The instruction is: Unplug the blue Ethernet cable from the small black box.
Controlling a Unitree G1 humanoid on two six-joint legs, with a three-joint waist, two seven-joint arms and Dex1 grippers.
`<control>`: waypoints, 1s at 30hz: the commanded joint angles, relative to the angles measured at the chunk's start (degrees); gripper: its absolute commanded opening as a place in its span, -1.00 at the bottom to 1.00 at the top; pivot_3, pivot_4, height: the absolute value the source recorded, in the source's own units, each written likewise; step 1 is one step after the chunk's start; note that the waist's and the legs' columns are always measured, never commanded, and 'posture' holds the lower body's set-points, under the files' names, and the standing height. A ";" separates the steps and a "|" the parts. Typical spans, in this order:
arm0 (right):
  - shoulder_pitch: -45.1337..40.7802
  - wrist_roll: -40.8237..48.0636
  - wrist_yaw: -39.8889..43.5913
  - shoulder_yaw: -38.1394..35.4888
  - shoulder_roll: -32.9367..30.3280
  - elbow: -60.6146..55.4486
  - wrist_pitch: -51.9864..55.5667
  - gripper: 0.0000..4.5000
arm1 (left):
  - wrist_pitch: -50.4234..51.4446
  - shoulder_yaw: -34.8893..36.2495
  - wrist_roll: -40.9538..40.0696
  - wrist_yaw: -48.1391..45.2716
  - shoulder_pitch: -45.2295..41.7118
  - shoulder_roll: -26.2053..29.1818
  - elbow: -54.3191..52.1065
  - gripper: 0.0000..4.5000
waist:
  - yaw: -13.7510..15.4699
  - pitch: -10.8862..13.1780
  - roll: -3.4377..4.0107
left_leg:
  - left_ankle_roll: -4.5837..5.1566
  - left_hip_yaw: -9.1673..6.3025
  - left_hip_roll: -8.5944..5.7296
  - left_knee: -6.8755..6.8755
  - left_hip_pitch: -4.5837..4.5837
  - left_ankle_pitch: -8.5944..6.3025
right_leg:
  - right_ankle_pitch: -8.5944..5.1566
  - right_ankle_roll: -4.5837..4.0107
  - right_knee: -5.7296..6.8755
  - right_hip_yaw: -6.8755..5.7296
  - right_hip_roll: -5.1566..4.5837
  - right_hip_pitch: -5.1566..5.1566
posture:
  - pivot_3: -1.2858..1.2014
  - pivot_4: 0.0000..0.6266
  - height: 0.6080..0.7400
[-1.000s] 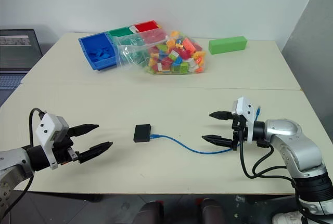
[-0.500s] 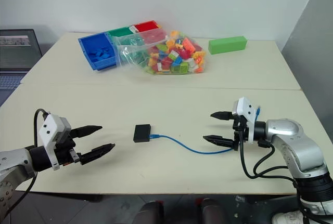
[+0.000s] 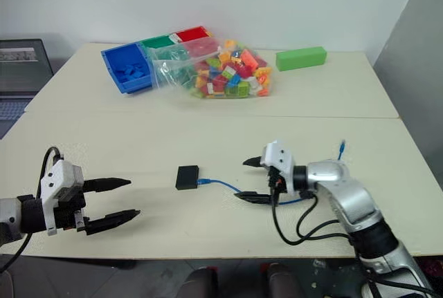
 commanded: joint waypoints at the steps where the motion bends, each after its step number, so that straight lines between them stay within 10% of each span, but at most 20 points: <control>1: -5.45 -5.96 -1.43 5.40 6.73 8.31 -6.30 0.99 | -3.19 0.43 1.59 -1.72 0.64 1.22 -1.68 1.00 | -0.14 0.00 0.01 | 0.00 -0.01 0.01 0.00 0.00 0.00 | 0.00 0.00 0.02 0.00 0.00 -0.02 | 0.03 -0.52 1.00; 12: -11.75 -14.13 -3.29 7.82 16.28 28.38 -15.69 0.99 | -1.44 3.19 0.80 -1.30 1.97 0.68 -2.86 1.00 | 0.26 0.00 0.00 | 0.00 0.01 0.02 -0.02 -0.04 0.00 | 0.13 -0.33 0.10 -0.02 0.05 -0.12 | 0.03 -0.52 1.00; 30: -12.18 -19.48 -2.82 7.91 18.24 31.45 -21.44 -0.94 | 4.39 5.13 -1.97 2.42 1.19 -1.02 -2.88 1.00 | 0.25 0.00 0.00 | 0.00 -0.01 0.03 -0.03 -0.03 0.00 | 0.12 -0.37 0.20 -0.02 0.06 -0.14 | 0.03 -0.52 1.00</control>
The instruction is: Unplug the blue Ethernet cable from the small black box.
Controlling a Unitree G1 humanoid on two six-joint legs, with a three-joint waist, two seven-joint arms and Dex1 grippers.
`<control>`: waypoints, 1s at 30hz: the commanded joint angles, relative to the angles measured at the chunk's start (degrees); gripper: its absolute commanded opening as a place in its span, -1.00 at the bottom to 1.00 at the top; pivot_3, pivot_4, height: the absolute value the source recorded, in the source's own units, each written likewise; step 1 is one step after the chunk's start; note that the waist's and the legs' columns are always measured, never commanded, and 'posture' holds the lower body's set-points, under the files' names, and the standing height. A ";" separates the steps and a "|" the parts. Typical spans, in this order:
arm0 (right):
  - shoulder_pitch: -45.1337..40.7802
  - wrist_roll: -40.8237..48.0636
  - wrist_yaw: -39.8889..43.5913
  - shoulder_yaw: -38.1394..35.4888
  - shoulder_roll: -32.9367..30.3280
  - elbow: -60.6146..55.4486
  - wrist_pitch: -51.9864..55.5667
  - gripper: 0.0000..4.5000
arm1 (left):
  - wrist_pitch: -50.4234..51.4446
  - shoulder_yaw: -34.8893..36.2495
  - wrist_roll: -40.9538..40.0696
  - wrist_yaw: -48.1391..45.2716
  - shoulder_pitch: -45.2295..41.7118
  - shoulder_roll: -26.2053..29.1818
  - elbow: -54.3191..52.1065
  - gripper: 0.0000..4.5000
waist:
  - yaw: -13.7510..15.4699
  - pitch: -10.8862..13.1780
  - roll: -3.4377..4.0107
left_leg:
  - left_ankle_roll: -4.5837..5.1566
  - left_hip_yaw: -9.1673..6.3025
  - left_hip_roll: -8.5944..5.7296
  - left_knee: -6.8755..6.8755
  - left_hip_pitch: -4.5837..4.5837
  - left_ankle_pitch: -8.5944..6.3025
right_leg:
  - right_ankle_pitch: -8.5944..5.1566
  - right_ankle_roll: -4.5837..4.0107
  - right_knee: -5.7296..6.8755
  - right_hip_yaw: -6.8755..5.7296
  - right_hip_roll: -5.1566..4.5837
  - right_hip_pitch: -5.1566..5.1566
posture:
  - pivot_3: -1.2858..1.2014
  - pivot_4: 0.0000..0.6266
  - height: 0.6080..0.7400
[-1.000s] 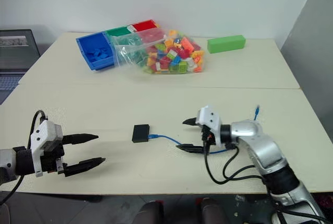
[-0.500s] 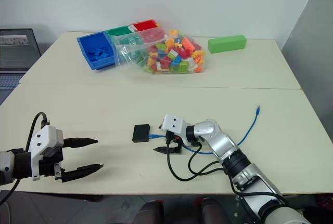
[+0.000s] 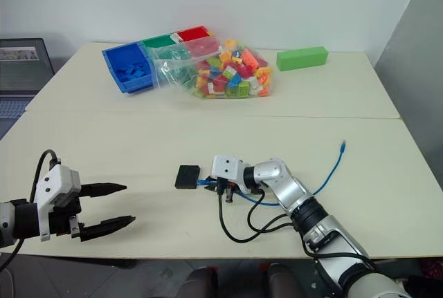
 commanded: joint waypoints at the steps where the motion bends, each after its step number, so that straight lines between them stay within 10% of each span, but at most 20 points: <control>1: -1.19 -1.35 -1.12 -0.66 0.13 -0.26 -1.80 -0.96 | 1.86 2.23 -2.71 1.24 -1.52 -0.64 -0.29 1.00 | 0.01 0.00 0.00 | 0.00 -0.01 0.00 0.00 0.00 0.00 | 0.00 0.00 0.00 -0.01 0.00 0.00 | 0.03 -0.52 1.00; 18: -0.84 -5.79 -7.60 -6.09 -13.93 -11.37 -33.50 -0.98 | 27.46 -1.53 -27.08 15.35 -20.23 -11.03 4.66 1.00 | -0.14 -0.02 -0.05 | -0.01 -0.08 -0.02 0.03 0.03 0.01 | 0.00 -0.01 0.23 -0.03 -0.03 0.02 | 0.03 -0.52 1.00; 30: 0.47 -5.61 -7.33 -6.61 -16.25 -15.80 -38.48 -0.98 | 28.86 -9.59 -28.24 14.60 -27.83 -12.23 5.42 1.00 | 0.04 -0.02 -0.06 | -0.20 -0.12 -0.06 0.07 0.05 0.11 | -0.01 -0.04 0.36 -0.04 -0.04 0.02 | 0.03 -0.52 1.00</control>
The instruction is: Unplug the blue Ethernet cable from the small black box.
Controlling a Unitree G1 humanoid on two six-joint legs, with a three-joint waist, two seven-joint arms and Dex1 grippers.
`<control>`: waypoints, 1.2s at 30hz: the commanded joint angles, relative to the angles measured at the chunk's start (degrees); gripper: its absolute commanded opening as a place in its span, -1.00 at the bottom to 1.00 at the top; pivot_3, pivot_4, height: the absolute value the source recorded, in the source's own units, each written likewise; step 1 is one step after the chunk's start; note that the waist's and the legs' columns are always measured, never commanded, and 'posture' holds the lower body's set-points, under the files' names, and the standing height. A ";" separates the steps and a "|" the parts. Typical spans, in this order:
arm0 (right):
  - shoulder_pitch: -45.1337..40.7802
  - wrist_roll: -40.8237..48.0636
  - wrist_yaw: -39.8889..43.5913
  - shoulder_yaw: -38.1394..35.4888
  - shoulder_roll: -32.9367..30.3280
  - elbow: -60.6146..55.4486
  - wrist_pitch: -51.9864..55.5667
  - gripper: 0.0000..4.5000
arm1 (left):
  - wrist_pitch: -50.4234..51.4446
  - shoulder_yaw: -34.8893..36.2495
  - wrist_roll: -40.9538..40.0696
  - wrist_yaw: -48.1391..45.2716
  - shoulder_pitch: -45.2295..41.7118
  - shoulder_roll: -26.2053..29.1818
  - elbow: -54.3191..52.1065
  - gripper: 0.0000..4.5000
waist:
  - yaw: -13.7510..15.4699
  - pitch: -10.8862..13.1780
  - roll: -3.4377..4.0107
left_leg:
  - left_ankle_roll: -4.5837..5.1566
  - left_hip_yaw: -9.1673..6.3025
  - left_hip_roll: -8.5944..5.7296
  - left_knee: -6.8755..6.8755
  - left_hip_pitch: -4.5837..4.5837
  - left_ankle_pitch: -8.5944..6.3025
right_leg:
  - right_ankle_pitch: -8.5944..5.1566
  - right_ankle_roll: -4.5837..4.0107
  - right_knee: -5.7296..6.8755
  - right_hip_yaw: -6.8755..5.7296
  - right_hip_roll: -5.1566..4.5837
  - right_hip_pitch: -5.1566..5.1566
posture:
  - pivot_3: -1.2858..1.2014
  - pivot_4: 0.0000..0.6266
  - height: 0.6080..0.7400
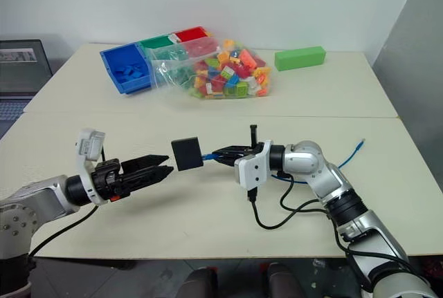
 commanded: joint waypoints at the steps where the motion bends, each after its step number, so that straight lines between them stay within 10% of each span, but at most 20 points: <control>1: -0.01 1.39 -0.07 -1.57 -0.60 -3.31 0.03 -0.98 | -1.12 -1.39 -0.17 -1.15 -1.94 -0.20 -0.18 1.00 | -0.01 0.00 0.00 | 0.00 0.01 0.00 0.00 0.00 0.00 | 0.00 0.00 0.00 0.01 0.00 0.00 | 0.03 -0.52 1.00; 12: -0.64 1.52 0.49 -1.24 -0.78 -3.89 1.30 -0.98 | -2.72 -4.32 0.34 -1.11 -6.36 -3.29 3.19 1.00 | 0.01 0.00 0.00 | -0.03 0.01 -0.01 0.01 0.01 0.02 | -0.01 -0.01 0.08 0.00 0.00 0.00 | 0.03 -0.52 1.00; 29: -0.31 1.20 0.01 -1.16 -0.27 -4.50 0.65 -0.98 | -3.19 -7.05 0.78 -2.71 -8.16 -4.47 4.53 -0.64 | 0.02 0.00 0.00 | -0.04 0.01 -0.03 0.01 0.01 0.03 | -0.01 -0.02 0.08 0.00 0.00 0.00 | 0.03 -0.52 1.00; 34: 0.38 2.45 1.27 -0.84 -1.05 -5.11 0.06 -0.98 | -3.08 -7.42 1.13 -3.25 -8.06 -4.21 4.47 -0.65 | 0.02 0.00 0.00 | -0.04 0.00 -0.03 0.01 0.01 0.03 | -0.01 -0.02 0.09 0.00 0.00 0.00 | 0.03 -0.52 1.00; 36: 1.01 4.41 3.14 -0.71 -1.75 -6.01 1.31 -0.67 | -3.43 -7.53 1.50 -3.55 -7.83 -4.08 4.30 -0.65 | 0.05 0.00 0.00 | -0.04 0.00 -0.04 0.01 0.01 0.03 | -0.01 -0.02 0.09 0.00 0.00 0.00 | 0.03 -0.52 1.00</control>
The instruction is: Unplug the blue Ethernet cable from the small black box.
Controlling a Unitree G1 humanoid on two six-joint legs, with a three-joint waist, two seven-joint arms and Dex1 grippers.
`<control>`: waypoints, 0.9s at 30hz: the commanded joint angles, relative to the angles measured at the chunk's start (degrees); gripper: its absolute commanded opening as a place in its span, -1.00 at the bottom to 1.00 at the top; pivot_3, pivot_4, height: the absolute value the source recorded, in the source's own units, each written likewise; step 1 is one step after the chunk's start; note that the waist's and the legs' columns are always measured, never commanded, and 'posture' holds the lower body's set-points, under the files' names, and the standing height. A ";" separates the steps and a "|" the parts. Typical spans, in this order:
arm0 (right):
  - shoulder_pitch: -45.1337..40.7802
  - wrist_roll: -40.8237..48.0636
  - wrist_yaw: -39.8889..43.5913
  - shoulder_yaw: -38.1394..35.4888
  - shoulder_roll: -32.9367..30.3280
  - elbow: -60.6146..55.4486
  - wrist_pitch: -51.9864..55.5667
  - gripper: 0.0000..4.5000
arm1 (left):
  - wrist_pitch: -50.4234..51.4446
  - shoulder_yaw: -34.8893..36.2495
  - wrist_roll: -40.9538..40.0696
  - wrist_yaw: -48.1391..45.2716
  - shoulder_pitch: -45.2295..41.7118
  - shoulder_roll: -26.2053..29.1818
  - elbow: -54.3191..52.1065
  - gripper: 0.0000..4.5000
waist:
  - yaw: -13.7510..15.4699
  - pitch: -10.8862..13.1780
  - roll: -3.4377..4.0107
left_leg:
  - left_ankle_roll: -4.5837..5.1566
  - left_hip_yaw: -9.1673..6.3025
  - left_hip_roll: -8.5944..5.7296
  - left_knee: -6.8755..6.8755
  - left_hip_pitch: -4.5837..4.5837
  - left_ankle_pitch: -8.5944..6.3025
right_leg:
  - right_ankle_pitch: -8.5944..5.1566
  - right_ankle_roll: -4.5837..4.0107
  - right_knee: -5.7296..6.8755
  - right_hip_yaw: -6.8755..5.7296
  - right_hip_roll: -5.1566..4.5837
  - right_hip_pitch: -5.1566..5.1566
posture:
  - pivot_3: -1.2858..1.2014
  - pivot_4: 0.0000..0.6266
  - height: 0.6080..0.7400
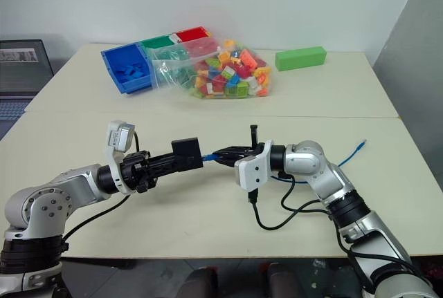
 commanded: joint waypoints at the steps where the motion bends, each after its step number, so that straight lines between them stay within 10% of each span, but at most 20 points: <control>1: 0.87 4.81 3.23 -0.63 -1.21 -4.71 0.66 -0.61 | -1.11 -0.33 1.10 -0.51 -0.41 0.61 -0.70 -0.65 | 0.01 0.00 0.00 | 0.00 0.00 0.00 0.00 0.00 0.00 | 0.00 0.00 0.00 0.00 0.00 0.00 | 0.03 -0.52 1.00; 10: 6.13 20.96 12.11 -2.73 -5.96 -15.50 21.52 0.19 | -0.57 -2.04 2.32 -3.32 -0.38 2.12 -1.11 -0.65 | 0.05 0.00 0.00 | 0.00 -0.01 0.01 0.00 0.00 0.00 | 0.00 0.00 0.00 0.00 0.00 0.00 | 0.03 -0.52 1.00; 16: 7.53 41.78 6.79 -6.63 -3.96 -24.42 58.62 0.20 | -0.61 -3.92 2.48 -6.32 -1.11 2.77 -2.00 -0.65 | -0.06 0.01 0.01 | 0.00 -0.06 0.04 -0.01 0.03 0.00 | -0.02 -0.03 0.10 0.01 0.00 0.00 | 0.03 -0.52 1.00; 27: 6.70 54.71 1.86 -12.52 2.00 -22.79 80.80 0.20 | -0.16 -4.38 1.58 -7.28 -2.96 2.09 -2.17 -0.65 | -0.03 0.01 0.01 | -0.01 -0.06 0.01 -0.02 -0.05 0.01 | -0.20 0.24 0.07 0.01 0.21 -0.08 | 0.03 -0.52 1.00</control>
